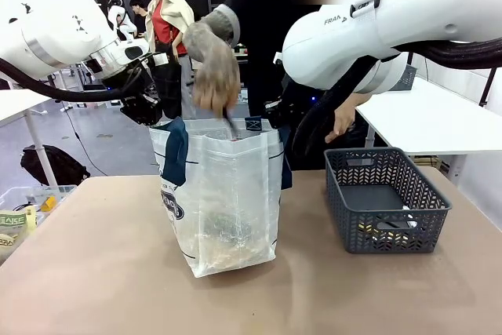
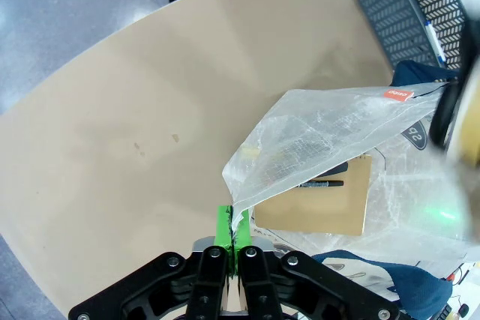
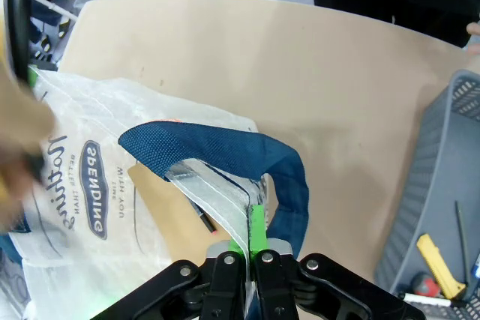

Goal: Transfer purchased items from the store into the shopping bag.
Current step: Move the Reusable shopping bag to the right side of the table.

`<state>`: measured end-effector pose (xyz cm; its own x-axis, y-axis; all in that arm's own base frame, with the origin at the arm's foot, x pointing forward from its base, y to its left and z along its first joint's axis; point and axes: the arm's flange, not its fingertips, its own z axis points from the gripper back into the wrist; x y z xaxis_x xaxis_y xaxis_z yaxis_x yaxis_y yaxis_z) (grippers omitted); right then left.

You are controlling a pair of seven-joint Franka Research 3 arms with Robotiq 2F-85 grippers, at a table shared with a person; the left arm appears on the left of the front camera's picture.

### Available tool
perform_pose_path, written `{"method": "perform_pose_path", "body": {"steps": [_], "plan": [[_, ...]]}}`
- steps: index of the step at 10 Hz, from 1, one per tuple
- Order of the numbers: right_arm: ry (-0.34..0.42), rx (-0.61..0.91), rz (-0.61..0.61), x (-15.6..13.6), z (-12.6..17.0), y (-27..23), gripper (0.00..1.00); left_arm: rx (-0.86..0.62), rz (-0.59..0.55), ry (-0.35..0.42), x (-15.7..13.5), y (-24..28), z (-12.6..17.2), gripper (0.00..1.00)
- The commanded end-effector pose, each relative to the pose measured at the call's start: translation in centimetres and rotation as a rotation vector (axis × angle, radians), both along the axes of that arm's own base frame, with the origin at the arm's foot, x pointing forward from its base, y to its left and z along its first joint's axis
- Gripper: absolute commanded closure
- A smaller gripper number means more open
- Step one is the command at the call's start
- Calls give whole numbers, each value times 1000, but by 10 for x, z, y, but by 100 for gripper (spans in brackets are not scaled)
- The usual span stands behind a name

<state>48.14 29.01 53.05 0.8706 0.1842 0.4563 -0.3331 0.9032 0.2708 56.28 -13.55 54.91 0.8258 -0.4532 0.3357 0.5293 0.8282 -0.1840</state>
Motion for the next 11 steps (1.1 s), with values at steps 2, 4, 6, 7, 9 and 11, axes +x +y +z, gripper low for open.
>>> {"method": "perform_pose_path", "body": {"steps": [2, 4, 6, 7, 9, 11], "plan": [[1, 9, -1, 1, 1, -3, 100, -1, 18, 1, -1, 3, 3, 100], [1, 9, -1, 1, 1, -3, 100, -1, 18, 1, -1, 3, 3, 100], [1, 9, -1, 1, 1, -3, 100, -1, 18, 1, -1, 3, 3, 100], [1, 9, -1, 1, 1, -3, 100, -1, 18, 1, -1, 3, 3, 100], [1, 9, -1, 1, 1, -3, 100, -1, 18, 1, -1, 3, 3, 100], [1, 9, -1, 1, 1, -3, 100, -1, 18, 1, -1, 3, 3, 100]]}}
